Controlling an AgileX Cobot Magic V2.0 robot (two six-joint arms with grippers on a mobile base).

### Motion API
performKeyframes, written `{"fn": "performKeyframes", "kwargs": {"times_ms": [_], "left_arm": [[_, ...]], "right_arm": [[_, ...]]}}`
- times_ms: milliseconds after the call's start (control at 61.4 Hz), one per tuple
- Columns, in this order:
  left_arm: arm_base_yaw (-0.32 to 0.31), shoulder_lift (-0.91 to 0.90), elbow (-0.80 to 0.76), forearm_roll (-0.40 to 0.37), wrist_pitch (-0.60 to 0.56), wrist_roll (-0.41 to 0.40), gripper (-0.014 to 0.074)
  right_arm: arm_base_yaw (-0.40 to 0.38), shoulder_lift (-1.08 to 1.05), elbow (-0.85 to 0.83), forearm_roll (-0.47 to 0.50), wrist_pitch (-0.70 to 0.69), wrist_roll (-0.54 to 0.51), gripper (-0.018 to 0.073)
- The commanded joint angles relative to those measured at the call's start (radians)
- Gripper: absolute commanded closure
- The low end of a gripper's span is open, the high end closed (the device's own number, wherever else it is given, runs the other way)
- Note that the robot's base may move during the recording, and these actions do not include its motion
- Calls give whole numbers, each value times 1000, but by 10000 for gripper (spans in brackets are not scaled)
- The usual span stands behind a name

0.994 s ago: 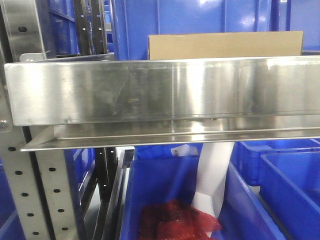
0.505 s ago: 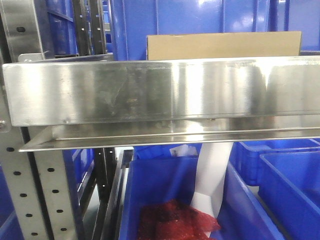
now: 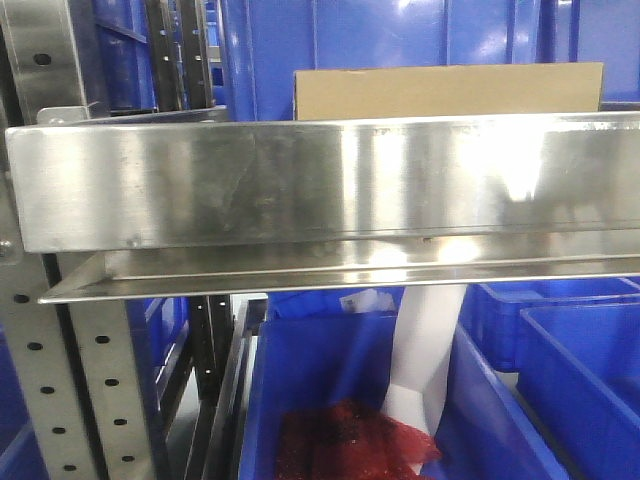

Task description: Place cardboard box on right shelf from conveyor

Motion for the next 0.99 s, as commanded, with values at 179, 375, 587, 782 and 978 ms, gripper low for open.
{"fn": "performKeyframes", "kwargs": {"times_ms": [179,375,587,782,978], "left_arm": [[1,-15,10,-6,-87,0,713],[1,-15,10,-6,-87,0,713],[1,-15,10,-6,-87,0,713],[1,-15,10,-6,-87,0,713],[1,-15,10,-6,-87,0,713]], "right_arm": [[-8,-46,81,-13,-146,0,500],[-8,-46,81,-13,-138,0,500],[-8,-46,81,-13,-138,0,500],[-8,-46,81,-13,-138,0,500],[-8,-46,81,-13,-138,0,500]]}}
